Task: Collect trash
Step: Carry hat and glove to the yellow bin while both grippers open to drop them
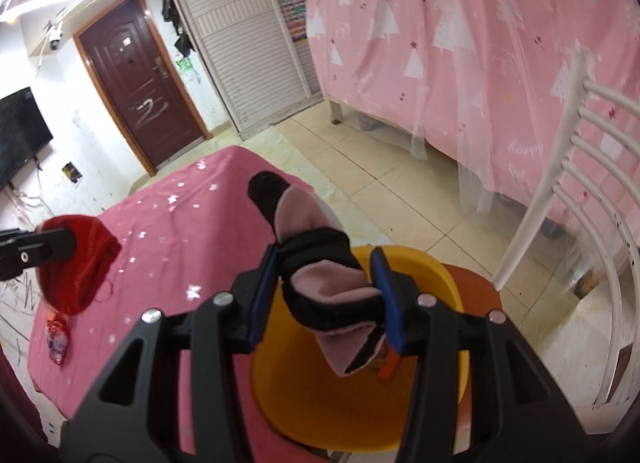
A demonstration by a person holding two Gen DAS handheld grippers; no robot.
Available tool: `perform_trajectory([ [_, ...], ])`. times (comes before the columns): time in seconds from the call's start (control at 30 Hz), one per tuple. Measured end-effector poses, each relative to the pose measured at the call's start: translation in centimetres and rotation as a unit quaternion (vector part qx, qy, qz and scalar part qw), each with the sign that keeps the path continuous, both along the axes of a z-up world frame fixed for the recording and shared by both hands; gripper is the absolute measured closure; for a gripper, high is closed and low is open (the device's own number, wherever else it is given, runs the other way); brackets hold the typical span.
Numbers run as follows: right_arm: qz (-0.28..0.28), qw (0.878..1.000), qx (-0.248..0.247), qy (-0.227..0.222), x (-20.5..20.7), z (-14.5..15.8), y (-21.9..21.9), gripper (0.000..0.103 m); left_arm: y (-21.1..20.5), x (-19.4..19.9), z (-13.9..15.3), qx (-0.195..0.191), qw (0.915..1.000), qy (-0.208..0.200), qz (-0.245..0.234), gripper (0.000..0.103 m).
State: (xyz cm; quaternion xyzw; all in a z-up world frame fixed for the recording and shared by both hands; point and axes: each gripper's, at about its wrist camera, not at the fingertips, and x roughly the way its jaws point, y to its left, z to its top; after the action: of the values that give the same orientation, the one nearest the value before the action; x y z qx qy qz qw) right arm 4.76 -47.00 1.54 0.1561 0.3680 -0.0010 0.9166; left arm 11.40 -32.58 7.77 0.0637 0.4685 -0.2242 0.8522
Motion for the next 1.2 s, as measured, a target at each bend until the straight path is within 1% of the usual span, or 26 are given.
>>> perform_trajectory([
  [0.2, -0.014, 0.999, 0.027, 0.011, -0.1, -2.1, -2.2, 0.058, -4.8, 0.5, -1.8, 0.023, 0.9996, 0.009, -0.013, 0.088],
  [0.37, -0.018, 0.999, 0.041, 0.025, 0.2, -3.4, -3.2, 0.057, -7.0, 1.1, -3.2, 0.037, 0.9992, 0.012, -0.010, 0.088],
  [0.5, -0.019, 0.998, 0.046, 0.031, 0.4, -4.0, -3.5, 0.057, -8.4, 1.7, -3.7, 0.038, 0.9992, 0.013, -0.009, 0.088],
  [0.6, -0.021, 0.998, 0.047, 0.036, 0.5, -4.3, -3.8, 0.051, -9.1, 2.1, -3.8, 0.034, 0.9993, 0.013, -0.008, 0.087],
  [0.63, -0.022, 0.998, 0.048, 0.035, 0.5, -4.3, -3.9, 0.049, -9.2, 2.2, -3.8, 0.032, 0.9994, 0.011, -0.006, 0.083],
  [0.67, -0.022, 0.998, 0.050, 0.036, 0.5, -4.4, -4.0, 0.045, -9.4, 2.3, -3.8, 0.031, 0.9995, 0.010, -0.005, 0.074],
  [0.7, -0.023, 0.998, 0.050, 0.036, 0.4, -4.5, -4.0, 0.044, -9.4, 2.3, -3.7, 0.029, 0.9995, 0.010, -0.005, 0.068],
  [0.73, -0.023, 0.998, 0.050, 0.035, 0.4, -4.5, -4.0, 0.042, -9.3, 2.3, -3.7, 0.027, 0.9996, 0.010, -0.004, 0.055],
  [0.77, -0.022, 0.998, 0.049, 0.035, 0.4, -4.5, -4.0, 0.042, -9.1, 2.3, -3.6, 0.025, 0.9997, 0.008, -0.002, 0.048],
  [0.87, -0.023, 0.998, 0.049, 0.036, 0.4, -4.5, -3.9, 0.042, -8.7, 2.3, -3.3, 0.019, 0.9998, 0.006, 0.005, 0.045],
  [1.0, -0.019, 0.998, 0.047, 0.034, 0.2, -4.3, -3.5, 0.042, -7.7, 2.3, -2.8, 0.014, 0.9998, 0.004, 0.012, 0.045],
  [1.2, -0.007, 0.999, 0.037, 0.022, -0.3, -3.1, -2.2, 0.042, -5.1, 2.3, -1.8, 0.004, 0.9997, 0.000, 0.025, 0.044],
])
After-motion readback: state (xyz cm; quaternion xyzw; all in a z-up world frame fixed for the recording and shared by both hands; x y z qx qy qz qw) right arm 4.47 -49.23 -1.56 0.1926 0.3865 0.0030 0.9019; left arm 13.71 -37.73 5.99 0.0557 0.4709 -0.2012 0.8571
